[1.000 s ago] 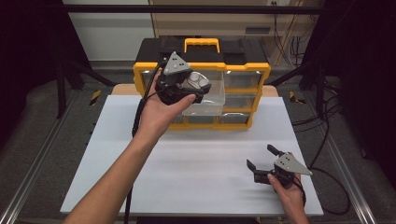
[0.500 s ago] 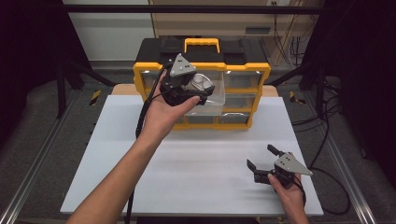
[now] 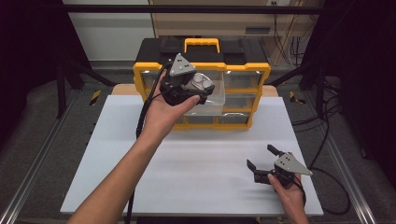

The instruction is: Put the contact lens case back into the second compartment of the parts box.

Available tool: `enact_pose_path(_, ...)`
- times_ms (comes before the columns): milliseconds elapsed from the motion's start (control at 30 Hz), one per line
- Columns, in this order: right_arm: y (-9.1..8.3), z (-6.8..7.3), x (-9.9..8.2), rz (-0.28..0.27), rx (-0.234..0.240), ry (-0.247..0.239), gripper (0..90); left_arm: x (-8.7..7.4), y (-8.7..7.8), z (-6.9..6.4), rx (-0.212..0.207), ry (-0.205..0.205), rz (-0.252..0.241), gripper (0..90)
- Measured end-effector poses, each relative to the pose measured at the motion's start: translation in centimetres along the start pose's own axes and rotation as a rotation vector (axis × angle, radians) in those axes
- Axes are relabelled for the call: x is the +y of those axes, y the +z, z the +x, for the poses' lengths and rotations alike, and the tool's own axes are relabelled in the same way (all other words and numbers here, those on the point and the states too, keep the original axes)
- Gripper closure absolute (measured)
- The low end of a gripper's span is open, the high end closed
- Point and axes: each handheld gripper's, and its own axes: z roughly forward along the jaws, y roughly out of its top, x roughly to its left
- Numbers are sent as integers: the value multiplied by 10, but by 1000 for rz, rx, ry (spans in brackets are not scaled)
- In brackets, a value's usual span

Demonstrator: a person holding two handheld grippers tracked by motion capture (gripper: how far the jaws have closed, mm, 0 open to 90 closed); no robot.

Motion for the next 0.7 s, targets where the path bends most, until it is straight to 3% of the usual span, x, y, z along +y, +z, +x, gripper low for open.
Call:
enact_pose_path(233,0,0,0,1,1,1,33,-1,0,0,-11,-10,-21,251)
enact_pose_path(300,0,0,0,1,1,-1,33,0,-1,-1,-5,-17,-45,187)
enact_pose_path(467,0,0,0,3,1,-2,33,0,-5,-5,9,9,-59,145)
enact_pose_path(700,0,1,0,3,2,-3,33,-3,-7,-5,14,-8,-80,83)
